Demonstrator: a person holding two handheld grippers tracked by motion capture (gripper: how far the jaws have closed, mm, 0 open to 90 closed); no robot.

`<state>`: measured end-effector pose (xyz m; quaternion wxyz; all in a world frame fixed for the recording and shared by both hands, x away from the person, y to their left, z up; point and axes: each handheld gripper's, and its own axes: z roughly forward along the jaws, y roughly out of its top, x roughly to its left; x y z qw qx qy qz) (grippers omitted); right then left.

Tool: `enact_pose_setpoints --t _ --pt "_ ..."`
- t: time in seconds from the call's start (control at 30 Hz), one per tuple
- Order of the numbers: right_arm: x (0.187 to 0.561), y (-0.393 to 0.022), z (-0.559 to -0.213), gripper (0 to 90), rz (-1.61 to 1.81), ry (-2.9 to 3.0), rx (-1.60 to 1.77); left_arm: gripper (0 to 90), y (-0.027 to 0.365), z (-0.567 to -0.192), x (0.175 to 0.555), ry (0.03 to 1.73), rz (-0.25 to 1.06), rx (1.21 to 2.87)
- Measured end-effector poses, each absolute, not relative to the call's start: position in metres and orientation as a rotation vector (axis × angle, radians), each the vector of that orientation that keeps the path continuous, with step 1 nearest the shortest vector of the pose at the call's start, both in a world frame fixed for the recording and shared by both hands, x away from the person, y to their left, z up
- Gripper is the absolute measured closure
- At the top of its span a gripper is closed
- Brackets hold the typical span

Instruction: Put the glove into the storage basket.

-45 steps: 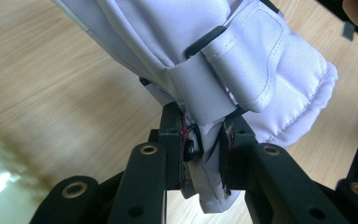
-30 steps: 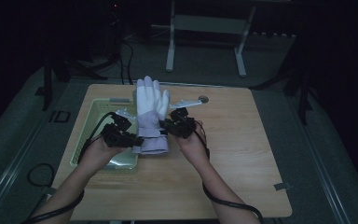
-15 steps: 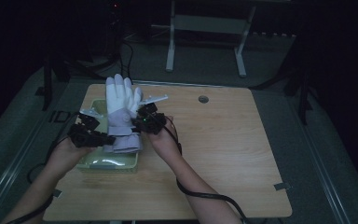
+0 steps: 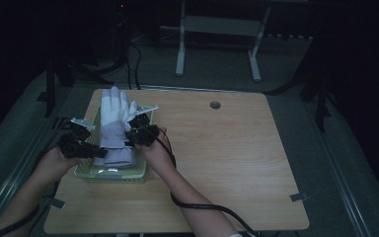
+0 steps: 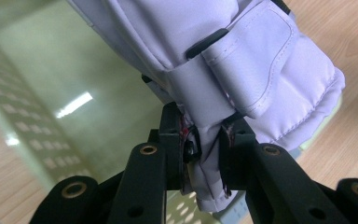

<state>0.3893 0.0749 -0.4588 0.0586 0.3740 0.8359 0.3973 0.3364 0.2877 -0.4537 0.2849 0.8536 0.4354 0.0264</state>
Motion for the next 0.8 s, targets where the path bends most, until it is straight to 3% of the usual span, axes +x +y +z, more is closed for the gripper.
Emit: enact_pose_setpoints --t 0.57,0.63,0.8 --pt "0.394 0.08 -0.511 79.5 0.908 2.655 1.218 73.7 0.275 -0.514 0.349 1.258 -0.097 2.353" --pt "0.393 0.084 -0.511 76.5 0.867 2.664 1.199 73.1 0.276 -0.516 0.349 1.262 -0.104 2.36" --pt "0.393 0.089 -0.509 58.5 0.843 2.679 1.122 65.2 0.274 -0.517 0.35 1.337 -0.091 2.36"
